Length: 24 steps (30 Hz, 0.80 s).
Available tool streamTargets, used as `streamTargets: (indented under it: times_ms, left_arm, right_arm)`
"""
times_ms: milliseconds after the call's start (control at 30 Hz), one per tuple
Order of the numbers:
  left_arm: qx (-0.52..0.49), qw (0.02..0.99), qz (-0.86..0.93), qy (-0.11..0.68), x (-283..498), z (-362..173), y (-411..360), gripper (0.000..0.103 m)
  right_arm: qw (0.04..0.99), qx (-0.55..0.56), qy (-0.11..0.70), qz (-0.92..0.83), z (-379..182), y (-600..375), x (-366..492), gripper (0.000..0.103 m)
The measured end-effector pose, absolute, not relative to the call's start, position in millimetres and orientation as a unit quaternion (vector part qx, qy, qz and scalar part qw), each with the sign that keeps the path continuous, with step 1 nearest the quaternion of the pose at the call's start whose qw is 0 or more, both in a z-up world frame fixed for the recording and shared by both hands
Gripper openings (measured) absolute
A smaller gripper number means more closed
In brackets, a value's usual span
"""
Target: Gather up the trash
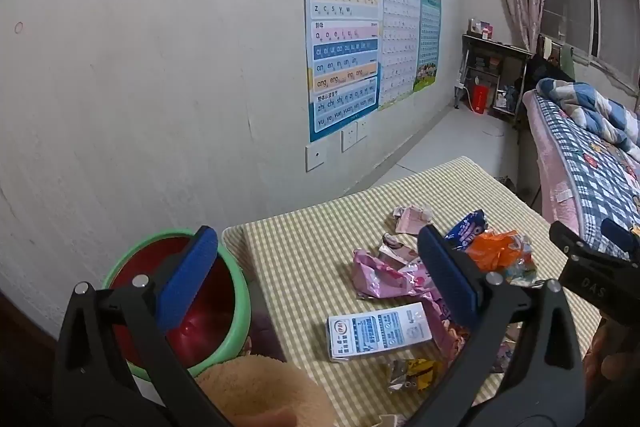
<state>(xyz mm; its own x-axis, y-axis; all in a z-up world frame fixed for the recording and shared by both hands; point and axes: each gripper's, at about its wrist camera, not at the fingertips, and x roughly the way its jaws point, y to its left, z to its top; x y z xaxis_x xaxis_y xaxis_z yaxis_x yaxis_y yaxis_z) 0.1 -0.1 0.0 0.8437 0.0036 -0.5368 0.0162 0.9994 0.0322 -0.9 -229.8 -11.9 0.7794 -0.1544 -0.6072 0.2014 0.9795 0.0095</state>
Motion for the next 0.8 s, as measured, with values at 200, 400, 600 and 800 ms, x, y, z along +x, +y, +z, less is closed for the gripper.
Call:
streamTargets:
  times_ms: [200, 400, 600, 800]
  left_arm:
    - [0.023, 0.960, 0.002, 0.278, 0.0, -1.4, -1.2, 0.098]
    - [0.019, 0.959, -0.001, 0.281, -0.4, -0.6, 1.2, 0.098]
    - [0.015, 0.958, 0.000, 0.286, 0.7, -4.9, 0.2, 0.098]
    - [0.014, 0.958, 0.000, 0.288, 1.8, -7.9, 0.3, 0.098]
  right_arm:
    - [0.943, 0.038, 0.318, -0.095, -11.9, -229.8, -1.1, 0.096]
    - [0.943, 0.037, 0.318, -0.094, -11.8, -229.3, -1.2, 0.096]
    - [0.943, 0.037, 0.318, -0.095, -11.7, -228.9, -1.3, 0.096]
    - [0.943, 0.037, 0.317, -0.095, -12.0, -228.6, -1.2, 0.096]
